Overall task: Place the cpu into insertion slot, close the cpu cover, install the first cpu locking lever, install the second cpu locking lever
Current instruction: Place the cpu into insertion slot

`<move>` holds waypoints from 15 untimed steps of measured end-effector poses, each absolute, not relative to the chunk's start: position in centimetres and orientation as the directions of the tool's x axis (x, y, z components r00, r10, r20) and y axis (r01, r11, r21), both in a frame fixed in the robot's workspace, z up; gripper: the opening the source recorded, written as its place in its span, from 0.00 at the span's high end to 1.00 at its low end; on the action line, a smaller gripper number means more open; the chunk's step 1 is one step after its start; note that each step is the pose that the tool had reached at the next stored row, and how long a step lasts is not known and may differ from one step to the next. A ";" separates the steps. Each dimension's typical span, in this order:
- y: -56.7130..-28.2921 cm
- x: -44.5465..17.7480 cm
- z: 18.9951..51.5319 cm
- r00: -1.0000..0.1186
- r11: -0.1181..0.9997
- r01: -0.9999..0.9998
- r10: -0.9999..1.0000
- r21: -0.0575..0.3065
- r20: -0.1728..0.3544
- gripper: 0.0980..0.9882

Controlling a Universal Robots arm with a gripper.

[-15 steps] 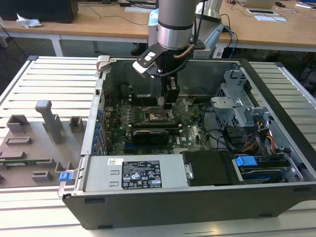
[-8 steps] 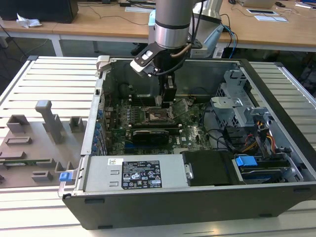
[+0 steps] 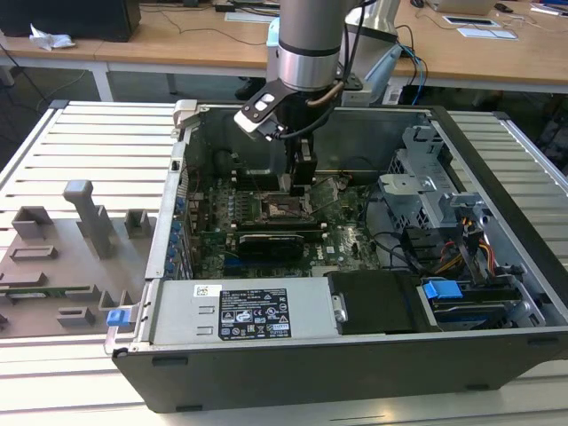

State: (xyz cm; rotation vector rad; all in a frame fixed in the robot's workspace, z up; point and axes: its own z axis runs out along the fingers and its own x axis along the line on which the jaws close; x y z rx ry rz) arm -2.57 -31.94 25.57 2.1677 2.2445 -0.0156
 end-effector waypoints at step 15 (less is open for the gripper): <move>-31.9 -2.6 24.6 -0.035 0.035 0.999 0.999 0.007 -0.022 0.50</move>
